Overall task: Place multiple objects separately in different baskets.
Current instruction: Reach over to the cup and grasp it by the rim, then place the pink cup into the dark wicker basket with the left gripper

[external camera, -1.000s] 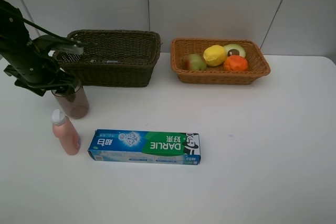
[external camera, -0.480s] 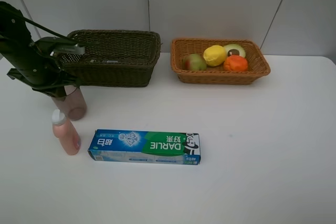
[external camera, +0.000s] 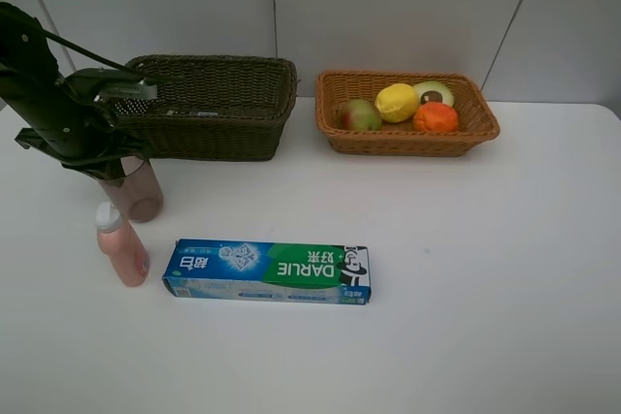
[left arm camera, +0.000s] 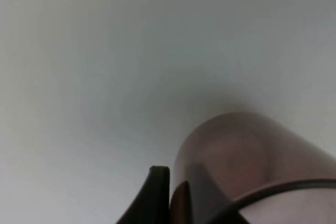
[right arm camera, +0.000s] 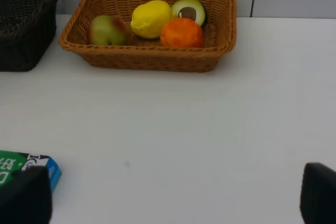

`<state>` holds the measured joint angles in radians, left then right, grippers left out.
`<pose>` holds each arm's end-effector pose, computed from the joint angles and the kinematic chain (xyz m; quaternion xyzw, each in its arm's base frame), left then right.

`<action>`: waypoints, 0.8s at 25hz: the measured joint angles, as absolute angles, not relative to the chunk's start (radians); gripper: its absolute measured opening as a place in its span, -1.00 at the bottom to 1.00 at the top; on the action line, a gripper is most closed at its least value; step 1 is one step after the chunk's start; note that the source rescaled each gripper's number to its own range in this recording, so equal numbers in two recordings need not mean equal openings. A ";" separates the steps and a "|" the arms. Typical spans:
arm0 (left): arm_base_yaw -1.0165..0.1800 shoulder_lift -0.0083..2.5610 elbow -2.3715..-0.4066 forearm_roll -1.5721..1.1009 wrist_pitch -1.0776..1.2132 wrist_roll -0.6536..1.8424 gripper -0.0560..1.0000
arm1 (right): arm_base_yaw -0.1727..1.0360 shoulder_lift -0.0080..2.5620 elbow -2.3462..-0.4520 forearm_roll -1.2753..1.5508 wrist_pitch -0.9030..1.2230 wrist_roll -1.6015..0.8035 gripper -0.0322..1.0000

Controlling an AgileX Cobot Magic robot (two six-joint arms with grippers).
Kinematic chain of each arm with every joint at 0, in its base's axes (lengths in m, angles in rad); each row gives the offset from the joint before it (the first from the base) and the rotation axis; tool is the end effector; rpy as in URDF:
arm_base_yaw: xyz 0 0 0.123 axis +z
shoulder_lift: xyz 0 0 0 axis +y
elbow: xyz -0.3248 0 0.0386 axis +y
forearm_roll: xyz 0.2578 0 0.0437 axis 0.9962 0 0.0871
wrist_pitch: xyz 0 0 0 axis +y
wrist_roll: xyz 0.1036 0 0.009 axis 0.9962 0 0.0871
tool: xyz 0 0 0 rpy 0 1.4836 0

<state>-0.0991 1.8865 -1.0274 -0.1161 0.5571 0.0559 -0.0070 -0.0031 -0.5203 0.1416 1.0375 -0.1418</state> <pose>0.3617 -0.0424 0.1524 0.0317 0.9916 -0.0390 0.1196 -0.0293 0.0128 0.2849 -0.0592 0.8367 0.0304 0.5437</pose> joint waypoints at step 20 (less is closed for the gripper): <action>-0.099 1.652 -1.031 -0.116 0.740 0.056 -0.73 | -0.007 -0.003 -0.520 0.142 1.037 -0.142 1.00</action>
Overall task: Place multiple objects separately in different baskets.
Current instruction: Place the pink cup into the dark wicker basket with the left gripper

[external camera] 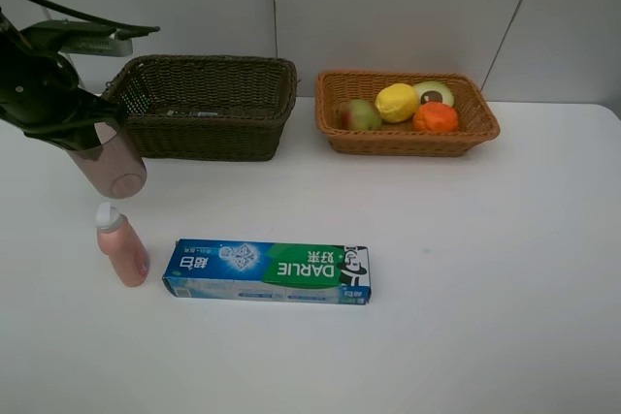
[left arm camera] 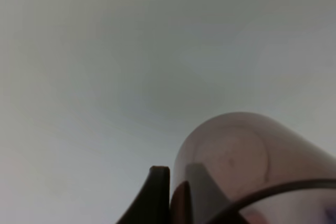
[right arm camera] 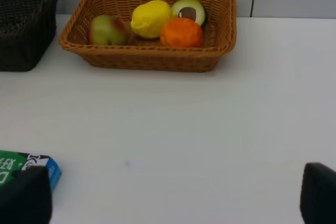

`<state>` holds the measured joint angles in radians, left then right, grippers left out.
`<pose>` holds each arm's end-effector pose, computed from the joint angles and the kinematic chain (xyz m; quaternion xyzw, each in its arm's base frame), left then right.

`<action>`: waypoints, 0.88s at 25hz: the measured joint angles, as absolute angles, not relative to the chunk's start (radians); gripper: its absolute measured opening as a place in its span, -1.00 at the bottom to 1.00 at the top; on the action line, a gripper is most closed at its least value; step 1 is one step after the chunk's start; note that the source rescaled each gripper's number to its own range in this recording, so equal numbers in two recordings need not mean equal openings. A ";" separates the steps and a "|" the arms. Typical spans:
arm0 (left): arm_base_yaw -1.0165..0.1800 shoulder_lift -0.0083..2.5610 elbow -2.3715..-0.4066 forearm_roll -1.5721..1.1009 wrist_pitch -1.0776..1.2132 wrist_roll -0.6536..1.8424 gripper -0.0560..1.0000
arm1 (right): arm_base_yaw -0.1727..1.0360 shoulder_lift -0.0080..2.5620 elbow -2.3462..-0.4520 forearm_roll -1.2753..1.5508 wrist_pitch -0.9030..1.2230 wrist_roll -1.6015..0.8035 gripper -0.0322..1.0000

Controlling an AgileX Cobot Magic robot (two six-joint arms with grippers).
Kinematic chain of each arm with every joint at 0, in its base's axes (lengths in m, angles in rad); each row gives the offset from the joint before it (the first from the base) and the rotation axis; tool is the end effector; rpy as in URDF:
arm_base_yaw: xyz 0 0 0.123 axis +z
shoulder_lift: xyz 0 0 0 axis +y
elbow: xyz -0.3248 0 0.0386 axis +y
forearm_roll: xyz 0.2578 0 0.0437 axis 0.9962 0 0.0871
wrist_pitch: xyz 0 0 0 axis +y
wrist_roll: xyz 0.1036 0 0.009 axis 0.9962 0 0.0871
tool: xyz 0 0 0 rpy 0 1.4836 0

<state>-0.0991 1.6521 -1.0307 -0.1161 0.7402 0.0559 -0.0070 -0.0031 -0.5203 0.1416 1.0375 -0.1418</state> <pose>0.3280 -0.0408 0.2300 0.0400 0.9872 -0.0482 0.1464 -0.0293 0.0128 0.2849 -0.0592 0.8367 0.0304 0.5437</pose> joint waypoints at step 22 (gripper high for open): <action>-0.099 1.664 -1.407 -0.062 0.832 0.056 -0.73 | -0.007 -0.003 -0.520 0.142 1.037 -0.142 1.00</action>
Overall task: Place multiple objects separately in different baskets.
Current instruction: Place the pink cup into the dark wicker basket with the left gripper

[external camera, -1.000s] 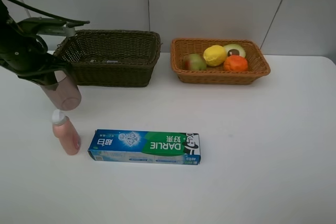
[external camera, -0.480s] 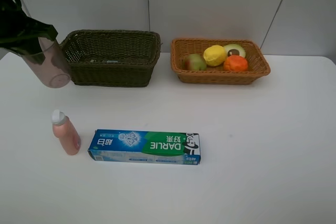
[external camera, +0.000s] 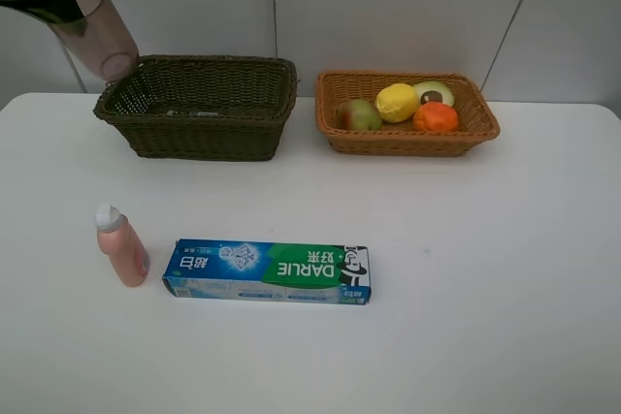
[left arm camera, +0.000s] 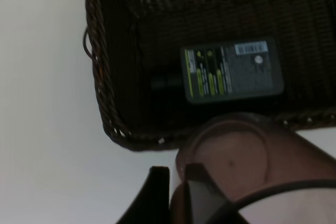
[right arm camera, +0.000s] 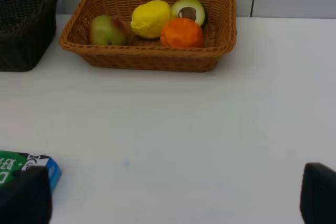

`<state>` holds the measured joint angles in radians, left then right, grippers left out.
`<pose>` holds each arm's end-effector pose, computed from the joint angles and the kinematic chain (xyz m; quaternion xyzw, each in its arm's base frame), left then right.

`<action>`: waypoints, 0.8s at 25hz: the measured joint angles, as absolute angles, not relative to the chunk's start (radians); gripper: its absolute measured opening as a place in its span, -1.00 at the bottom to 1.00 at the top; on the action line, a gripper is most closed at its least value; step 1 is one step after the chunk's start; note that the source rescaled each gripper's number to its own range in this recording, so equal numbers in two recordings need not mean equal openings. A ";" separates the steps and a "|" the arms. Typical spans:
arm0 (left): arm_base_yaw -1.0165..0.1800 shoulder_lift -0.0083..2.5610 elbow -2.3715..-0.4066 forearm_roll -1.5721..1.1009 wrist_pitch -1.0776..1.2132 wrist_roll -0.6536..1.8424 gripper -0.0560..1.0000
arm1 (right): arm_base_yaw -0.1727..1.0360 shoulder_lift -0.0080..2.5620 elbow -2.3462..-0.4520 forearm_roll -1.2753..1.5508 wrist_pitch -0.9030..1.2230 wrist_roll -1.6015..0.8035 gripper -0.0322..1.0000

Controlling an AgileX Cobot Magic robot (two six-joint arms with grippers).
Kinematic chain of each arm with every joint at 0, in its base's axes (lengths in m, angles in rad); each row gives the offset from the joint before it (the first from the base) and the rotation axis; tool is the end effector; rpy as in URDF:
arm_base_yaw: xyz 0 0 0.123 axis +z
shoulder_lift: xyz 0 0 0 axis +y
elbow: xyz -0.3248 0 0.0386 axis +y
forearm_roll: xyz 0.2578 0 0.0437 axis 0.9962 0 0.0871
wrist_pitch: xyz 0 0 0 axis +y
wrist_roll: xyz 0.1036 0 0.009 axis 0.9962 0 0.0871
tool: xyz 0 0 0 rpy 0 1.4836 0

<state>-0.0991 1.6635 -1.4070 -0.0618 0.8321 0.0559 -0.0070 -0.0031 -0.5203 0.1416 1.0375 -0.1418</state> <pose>0.3826 -0.0428 0.3322 0.0608 0.9575 -0.0338 0.2801 -0.0293 0.0128 0.2849 -0.0592 0.8367 0.0304 0.5437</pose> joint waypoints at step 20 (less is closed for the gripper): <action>-0.099 2.020 -1.459 0.014 0.386 0.057 -0.73 | -0.007 -0.003 -0.520 0.142 1.037 -0.142 1.00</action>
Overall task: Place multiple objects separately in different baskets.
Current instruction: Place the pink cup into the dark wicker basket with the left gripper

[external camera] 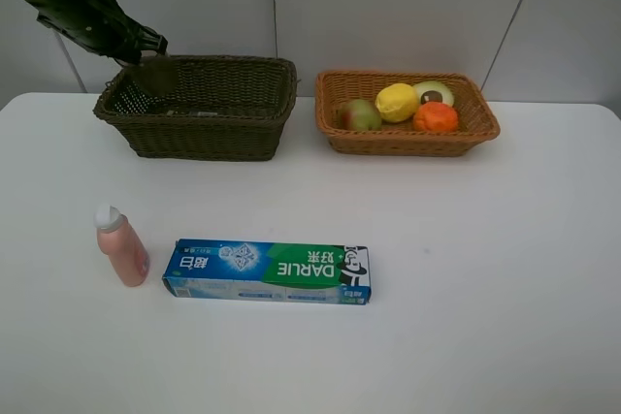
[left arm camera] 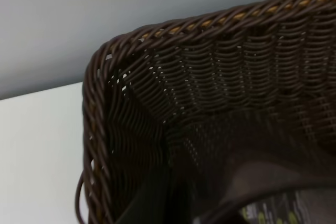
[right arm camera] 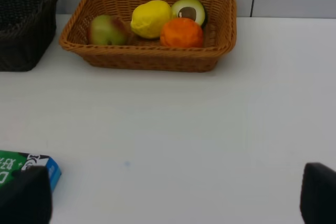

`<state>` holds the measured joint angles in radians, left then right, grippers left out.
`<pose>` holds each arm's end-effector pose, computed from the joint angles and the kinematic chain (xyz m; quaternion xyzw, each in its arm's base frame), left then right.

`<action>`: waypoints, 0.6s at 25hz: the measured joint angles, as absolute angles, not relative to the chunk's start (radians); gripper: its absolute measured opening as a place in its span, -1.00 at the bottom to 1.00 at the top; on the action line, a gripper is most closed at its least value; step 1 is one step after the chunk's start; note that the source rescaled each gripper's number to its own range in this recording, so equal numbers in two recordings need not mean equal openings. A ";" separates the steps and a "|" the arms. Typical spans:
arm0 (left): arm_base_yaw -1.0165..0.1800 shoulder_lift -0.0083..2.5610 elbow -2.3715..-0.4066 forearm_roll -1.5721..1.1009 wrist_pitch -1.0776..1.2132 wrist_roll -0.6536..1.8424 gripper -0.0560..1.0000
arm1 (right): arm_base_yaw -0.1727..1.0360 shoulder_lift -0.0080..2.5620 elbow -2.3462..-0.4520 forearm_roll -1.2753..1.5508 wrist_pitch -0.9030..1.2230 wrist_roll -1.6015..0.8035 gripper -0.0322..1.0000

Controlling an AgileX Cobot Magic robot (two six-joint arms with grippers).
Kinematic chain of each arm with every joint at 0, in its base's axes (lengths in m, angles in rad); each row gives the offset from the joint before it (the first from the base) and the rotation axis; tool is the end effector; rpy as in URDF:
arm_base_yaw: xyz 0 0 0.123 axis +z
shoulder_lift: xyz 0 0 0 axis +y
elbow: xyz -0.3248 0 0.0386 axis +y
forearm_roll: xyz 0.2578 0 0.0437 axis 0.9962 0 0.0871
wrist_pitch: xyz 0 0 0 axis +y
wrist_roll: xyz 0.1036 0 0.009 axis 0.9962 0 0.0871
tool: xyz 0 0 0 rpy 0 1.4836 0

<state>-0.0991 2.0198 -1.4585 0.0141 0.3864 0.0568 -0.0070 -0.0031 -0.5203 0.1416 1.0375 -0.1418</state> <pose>0.4827 -0.0474 0.2197 0.0782 0.9343 -0.0026 0.3477 -0.0293 0.0128 0.2849 -0.0592 0.8367 0.0304 0.5437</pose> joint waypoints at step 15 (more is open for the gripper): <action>-0.098 2.114 -1.459 0.014 0.257 0.085 -0.73 | -0.007 -0.003 -0.520 0.142 1.037 -0.142 1.00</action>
<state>-0.0980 2.1136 -1.4585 0.0141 0.2568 0.0850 -0.0070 -0.0031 -0.5203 0.1416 1.0375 -0.1418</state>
